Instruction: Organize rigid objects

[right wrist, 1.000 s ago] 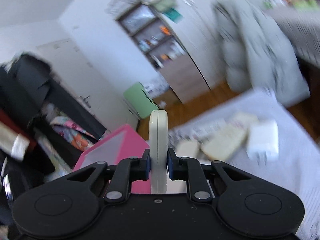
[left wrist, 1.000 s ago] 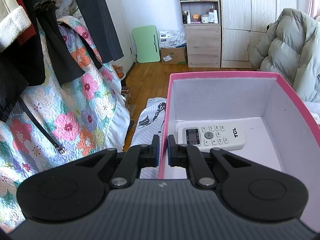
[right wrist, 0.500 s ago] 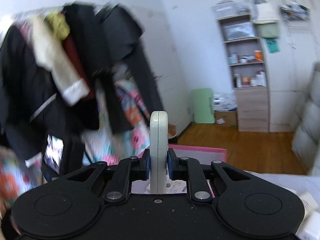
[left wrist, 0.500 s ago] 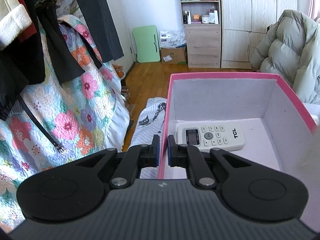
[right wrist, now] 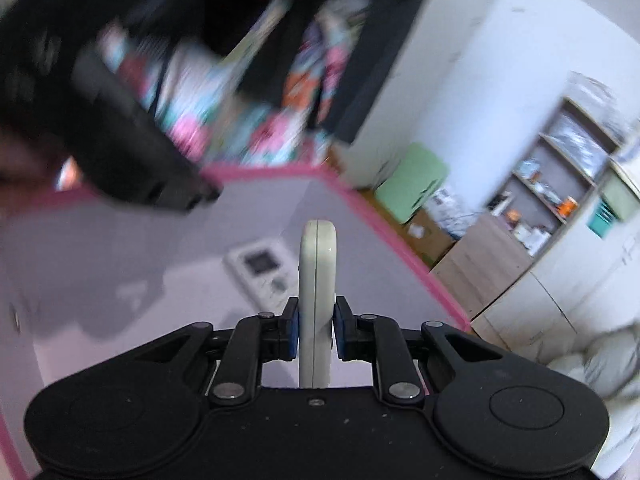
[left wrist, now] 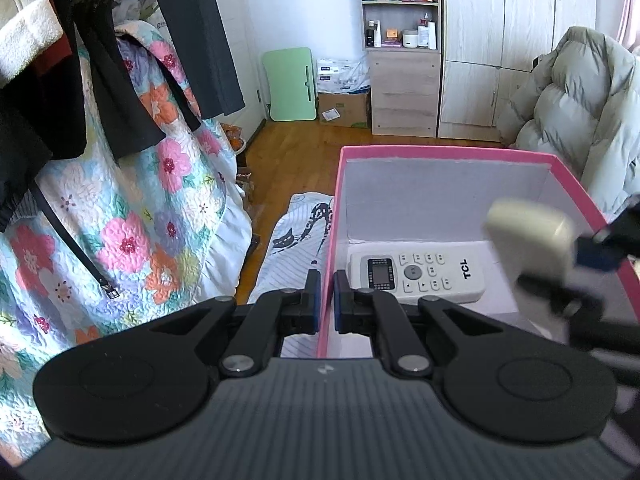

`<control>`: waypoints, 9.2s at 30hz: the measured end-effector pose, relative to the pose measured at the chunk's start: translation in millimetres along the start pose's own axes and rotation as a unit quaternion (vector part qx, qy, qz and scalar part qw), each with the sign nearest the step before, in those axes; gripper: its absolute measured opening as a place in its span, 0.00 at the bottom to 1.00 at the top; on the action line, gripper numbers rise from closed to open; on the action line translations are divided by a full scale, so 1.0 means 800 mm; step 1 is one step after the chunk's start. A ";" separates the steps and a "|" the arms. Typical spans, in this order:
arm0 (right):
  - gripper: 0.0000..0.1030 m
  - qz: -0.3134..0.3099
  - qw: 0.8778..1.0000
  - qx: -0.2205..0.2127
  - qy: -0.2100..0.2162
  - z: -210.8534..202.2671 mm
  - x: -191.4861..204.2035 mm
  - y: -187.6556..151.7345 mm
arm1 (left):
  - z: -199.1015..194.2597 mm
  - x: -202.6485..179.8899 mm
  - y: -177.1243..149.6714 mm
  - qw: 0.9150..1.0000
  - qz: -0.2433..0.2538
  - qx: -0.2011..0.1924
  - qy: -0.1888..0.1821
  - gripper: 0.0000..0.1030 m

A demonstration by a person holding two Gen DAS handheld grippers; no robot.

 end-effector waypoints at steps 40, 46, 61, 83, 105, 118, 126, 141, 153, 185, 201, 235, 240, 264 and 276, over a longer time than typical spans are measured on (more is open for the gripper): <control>0.59 0.434 0.900 0.031 0.019 -0.181 -0.013 -0.145 | 0.004 -0.007 -0.006 0.999 0.018 0.024 0.042 0.10; 0.60 0.531 0.842 0.090 0.029 -0.186 0.037 -0.236 | -0.001 -0.001 -0.004 0.999 -0.009 0.011 0.034 0.10; 0.71 0.519 0.843 0.139 -0.010 -0.123 0.064 -0.228 | 0.004 0.000 -0.003 1.000 -0.020 0.014 0.013 0.10; 0.57 0.553 0.830 0.074 0.021 -0.152 0.048 -0.252 | 0.000 0.008 -0.003 0.999 -0.040 0.019 -0.008 0.09; 0.54 0.598 0.796 -0.046 0.080 -0.179 -0.023 -0.187 | -0.002 0.002 -0.003 1.000 -0.019 0.004 0.015 0.09; 0.54 0.579 0.746 0.034 0.327 -0.003 -0.014 -0.043 | 0.000 0.001 -0.002 1.000 -0.020 -0.001 0.018 0.08; 0.54 0.555 0.762 0.084 0.321 0.026 0.011 -0.039 | 0.013 0.027 0.003 0.991 -0.113 0.055 -0.043 0.06; 0.57 0.481 0.823 0.073 0.292 -0.009 0.026 -0.023 | 0.004 0.002 -0.001 1.000 -0.022 0.014 0.013 0.07; 0.57 0.417 0.903 -0.014 0.102 -0.140 -0.031 -0.089 | 0.003 -0.010 -0.005 0.999 0.015 0.002 0.041 0.09; 0.67 0.690 0.722 0.032 0.038 -0.056 -0.066 -0.326 | -0.002 -0.014 -0.007 0.998 0.033 -0.016 0.041 0.10; 0.56 0.844 0.534 -0.041 -0.015 -0.013 -0.069 -0.382 | -0.004 -0.013 -0.007 0.998 0.035 -0.017 0.040 0.09; 0.26 0.556 0.828 0.071 -0.012 -0.097 -0.025 -0.279 | -0.007 -0.012 -0.006 0.998 0.038 -0.021 0.043 0.10; 0.57 0.533 0.841 0.090 -0.030 -0.087 -0.030 -0.275 | -0.009 -0.014 -0.006 0.998 0.041 -0.021 0.044 0.10; 0.69 0.362 0.915 0.166 0.070 -0.050 -0.045 -0.284 | -0.008 -0.016 -0.007 0.998 0.042 -0.021 0.045 0.10; 0.68 0.356 0.915 0.173 0.078 -0.067 -0.017 -0.286 | -0.006 -0.016 -0.008 0.998 0.043 -0.021 0.047 0.10</control>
Point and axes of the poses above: each gripper's, at about its wrist camera, not at the fingertips, and z roughly the way its jaws point, x to its left, y to its top, the point moved 6 cm from there along z, roughly the way its jaws point, and after that the axes turned 14 degrees about -z, right-handed, at the moved point
